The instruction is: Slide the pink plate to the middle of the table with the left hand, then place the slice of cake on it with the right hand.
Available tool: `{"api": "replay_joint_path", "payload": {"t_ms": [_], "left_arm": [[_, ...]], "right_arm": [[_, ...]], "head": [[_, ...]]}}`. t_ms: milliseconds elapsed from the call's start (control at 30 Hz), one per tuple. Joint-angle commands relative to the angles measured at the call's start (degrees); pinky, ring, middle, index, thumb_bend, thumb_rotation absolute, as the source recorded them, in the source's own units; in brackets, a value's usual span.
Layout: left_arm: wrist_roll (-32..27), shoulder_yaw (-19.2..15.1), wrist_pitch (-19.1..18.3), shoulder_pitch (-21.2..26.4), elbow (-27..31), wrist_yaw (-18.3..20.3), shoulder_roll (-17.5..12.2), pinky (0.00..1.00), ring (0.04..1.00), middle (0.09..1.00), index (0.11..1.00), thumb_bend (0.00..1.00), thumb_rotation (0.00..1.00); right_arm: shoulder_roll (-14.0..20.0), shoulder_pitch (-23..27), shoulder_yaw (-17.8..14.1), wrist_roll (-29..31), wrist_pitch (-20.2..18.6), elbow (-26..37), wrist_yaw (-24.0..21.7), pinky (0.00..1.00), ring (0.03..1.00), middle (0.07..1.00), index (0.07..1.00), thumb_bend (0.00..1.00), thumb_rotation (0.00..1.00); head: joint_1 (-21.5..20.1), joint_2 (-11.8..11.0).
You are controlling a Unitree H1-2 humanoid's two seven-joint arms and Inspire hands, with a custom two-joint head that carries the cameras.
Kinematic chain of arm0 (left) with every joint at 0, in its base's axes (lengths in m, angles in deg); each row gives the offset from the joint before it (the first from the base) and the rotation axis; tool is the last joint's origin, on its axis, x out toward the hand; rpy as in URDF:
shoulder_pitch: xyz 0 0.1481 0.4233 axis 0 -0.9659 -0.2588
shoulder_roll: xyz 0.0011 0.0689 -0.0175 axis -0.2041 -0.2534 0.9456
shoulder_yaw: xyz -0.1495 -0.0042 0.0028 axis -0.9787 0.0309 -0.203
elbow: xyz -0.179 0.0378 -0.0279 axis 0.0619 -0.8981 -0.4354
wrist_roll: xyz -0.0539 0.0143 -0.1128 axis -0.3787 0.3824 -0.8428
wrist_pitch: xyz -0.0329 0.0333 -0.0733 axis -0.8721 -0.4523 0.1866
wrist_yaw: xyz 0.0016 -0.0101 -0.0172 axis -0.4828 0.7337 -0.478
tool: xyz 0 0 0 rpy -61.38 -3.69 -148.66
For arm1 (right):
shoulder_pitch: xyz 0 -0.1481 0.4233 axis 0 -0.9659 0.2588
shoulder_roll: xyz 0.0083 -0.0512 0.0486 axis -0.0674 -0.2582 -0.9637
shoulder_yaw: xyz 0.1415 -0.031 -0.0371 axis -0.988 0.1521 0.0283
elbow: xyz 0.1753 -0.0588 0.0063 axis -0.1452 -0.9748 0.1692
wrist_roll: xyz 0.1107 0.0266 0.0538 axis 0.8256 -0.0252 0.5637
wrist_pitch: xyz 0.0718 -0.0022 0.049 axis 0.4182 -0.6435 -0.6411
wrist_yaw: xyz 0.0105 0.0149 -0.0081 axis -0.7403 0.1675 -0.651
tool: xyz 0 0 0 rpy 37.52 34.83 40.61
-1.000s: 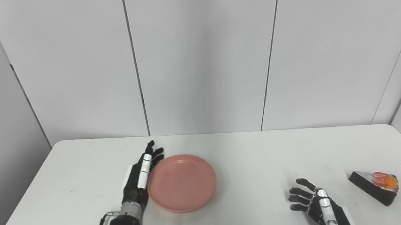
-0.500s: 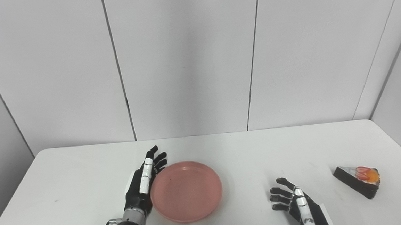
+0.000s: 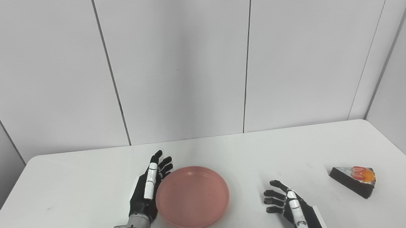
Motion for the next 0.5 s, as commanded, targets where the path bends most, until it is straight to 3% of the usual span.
{"api": "replay_joint_path", "payload": {"t_ms": [0,267,433,467], "left_arm": [[-0.5,0.12,0.46,1.98,0.26,0.86,0.56,0.9,0.886,0.887,0.933,0.69,0.97],[-1.24,-0.19,-0.41,1.72,1.04,1.78,0.26,0.93,0.896,0.891,0.935,0.7,0.96],[-1.85,-0.77,-1.12,0.72,2.78,2.69,-1.14,0.92,0.899,0.894,0.933,0.71,0.95],[-1.9,-1.04,-0.73,0.88,2.19,2.9,-1.59,0.92,0.896,0.892,0.932,0.71,0.95]], "right_arm": [[-1.76,-1.6,1.38,-0.29,-3.2,-0.94,-0.25,0.63,0.682,0.703,0.787,0.61,0.86],[-1.56,-2.78,2.81,-4.89,-2.21,1.9,1.23,0.62,0.682,0.714,0.784,0.62,0.76],[0.55,-3.1,4.38,-16.22,-0.1,6.99,4.39,0.58,0.676,0.743,0.769,0.6,0.6],[1.14,-2.76,4.4,-19.13,-1.58,9.0,4.78,0.57,0.677,0.748,0.764,0.6,0.59]], "head": [[-0.19,0.02],[-2.81,0.82],[-5.26,1.78],[-6.22,2.26]]}}
